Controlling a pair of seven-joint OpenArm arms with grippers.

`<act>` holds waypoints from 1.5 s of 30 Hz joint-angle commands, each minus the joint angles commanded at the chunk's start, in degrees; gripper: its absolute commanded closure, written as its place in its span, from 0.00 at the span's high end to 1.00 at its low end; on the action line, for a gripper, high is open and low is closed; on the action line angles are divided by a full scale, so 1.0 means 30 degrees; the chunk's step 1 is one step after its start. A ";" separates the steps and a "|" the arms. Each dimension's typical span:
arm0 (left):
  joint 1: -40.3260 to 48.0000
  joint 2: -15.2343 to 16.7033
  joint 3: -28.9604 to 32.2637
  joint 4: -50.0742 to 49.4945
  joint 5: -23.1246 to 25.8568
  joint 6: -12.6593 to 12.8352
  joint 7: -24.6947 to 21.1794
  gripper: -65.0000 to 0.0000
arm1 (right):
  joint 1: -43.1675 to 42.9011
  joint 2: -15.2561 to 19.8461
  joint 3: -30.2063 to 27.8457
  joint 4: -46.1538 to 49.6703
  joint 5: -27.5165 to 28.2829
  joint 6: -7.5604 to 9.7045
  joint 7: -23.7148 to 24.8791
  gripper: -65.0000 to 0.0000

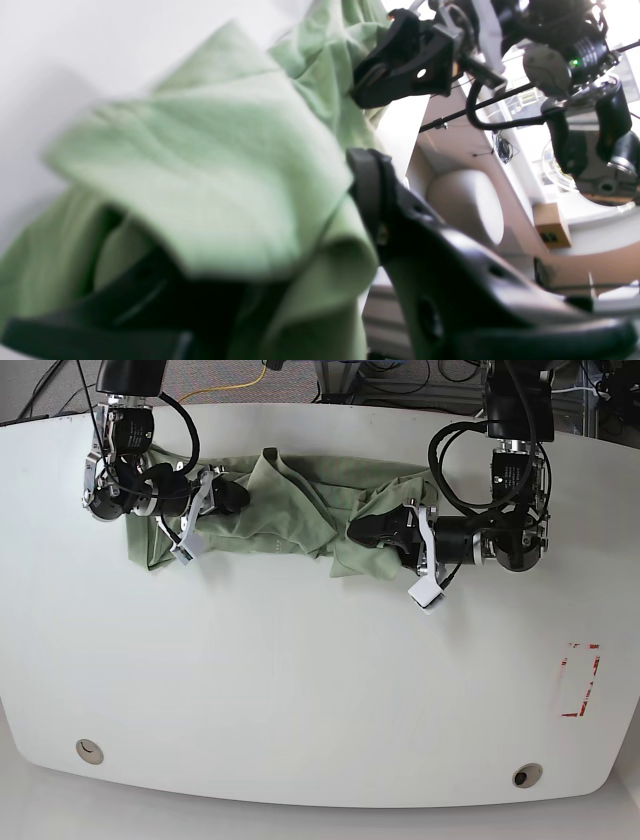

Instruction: Layout the t-shirt on the table in an organized manner, then fold the t-shirt properly

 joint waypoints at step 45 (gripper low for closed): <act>-0.2842 -0.2051 -0.1963 0.0352 0.0147 0.0000 0.0000 0.36 | 0.0440 0.0000 0.0000 -0.0029 0.1407 0.0000 0.0000 0.14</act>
